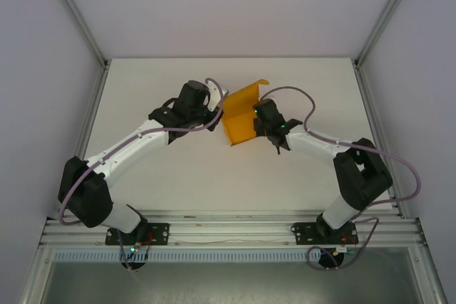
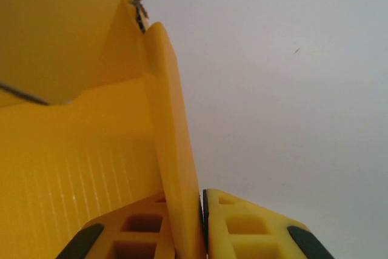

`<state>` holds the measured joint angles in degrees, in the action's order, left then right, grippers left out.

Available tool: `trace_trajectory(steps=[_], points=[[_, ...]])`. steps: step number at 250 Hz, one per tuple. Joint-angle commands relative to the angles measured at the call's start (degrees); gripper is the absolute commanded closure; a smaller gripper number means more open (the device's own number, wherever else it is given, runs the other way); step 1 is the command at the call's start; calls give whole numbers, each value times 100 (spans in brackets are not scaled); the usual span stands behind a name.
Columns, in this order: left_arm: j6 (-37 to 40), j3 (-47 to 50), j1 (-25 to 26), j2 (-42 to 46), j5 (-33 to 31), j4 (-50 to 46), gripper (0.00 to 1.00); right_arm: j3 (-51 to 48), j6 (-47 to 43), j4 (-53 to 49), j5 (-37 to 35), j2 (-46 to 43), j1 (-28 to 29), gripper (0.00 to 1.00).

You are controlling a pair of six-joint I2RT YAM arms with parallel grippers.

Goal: Assemble paper box

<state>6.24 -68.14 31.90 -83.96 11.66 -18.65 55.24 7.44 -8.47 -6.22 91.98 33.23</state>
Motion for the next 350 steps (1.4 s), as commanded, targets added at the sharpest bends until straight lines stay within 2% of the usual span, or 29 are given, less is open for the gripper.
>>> trace_trajectory(steps=[1, 51, 58, 71, 104, 118, 138, 154, 176, 192, 211, 237, 261, 278, 300, 326, 350], points=[[-174, 141, 115, -22, 410, 320, 100, -648, 1039, 49, 466, 142, -141, 83], [-277, 531, 116, -241, 522, 493, 100, -1048, 921, 407, 616, -71, -140, 67], [-283, 579, 115, -262, 529, 539, 100, -1067, 869, 425, 669, -128, -137, 62], [-289, 632, 115, -304, 530, 573, 100, -1080, 760, 414, 785, -246, -139, 45], [-232, 587, 114, -431, 528, 506, 100, -1134, 610, 408, 758, -689, -142, 26], [-200, 541, 115, -470, 532, 463, 100, -1163, 568, 408, 673, -885, -139, 23], [-150, 505, 115, -502, 574, 415, 100, -1243, 600, 496, 500, -1099, -160, 22], [-132, 487, 115, -516, 591, 395, 100, -1273, 559, 546, 506, -1165, -223, 24], [-113, 477, 119, -519, 598, 384, 100, -1224, 486, 470, 564, -1108, -352, 37], [-108, 451, 115, -532, 594, 363, 100, -1189, 478, 426, 685, -999, -478, 53], [-98, 434, 115, -551, 611, 350, 100, -1198, 432, 454, 878, -881, -563, 61], [-96, 400, 115, -574, 614, 354, 100, -1177, 362, 487, 921, -728, -577, 62], [-22, 374, 115, -586, 604, 329, 100, -1136, 365, 457, 891, -751, -576, 58], [60, 339, 115, -601, 597, 286, 100, -1157, 289, 439, 789, -933, -602, 51], [181, 262, 116, -622, 593, 241, 100, -1238, 46, 389, 789, -1402, -748, 32], [354, 185, 114, -665, 711, 232, 100, -1335, -576, 390, 1155, -1942, -1044, 13], [485, 110, 114, -725, 813, 210, 100, -1266, -1517, 376, 1674, -2221, -1263, 3]])
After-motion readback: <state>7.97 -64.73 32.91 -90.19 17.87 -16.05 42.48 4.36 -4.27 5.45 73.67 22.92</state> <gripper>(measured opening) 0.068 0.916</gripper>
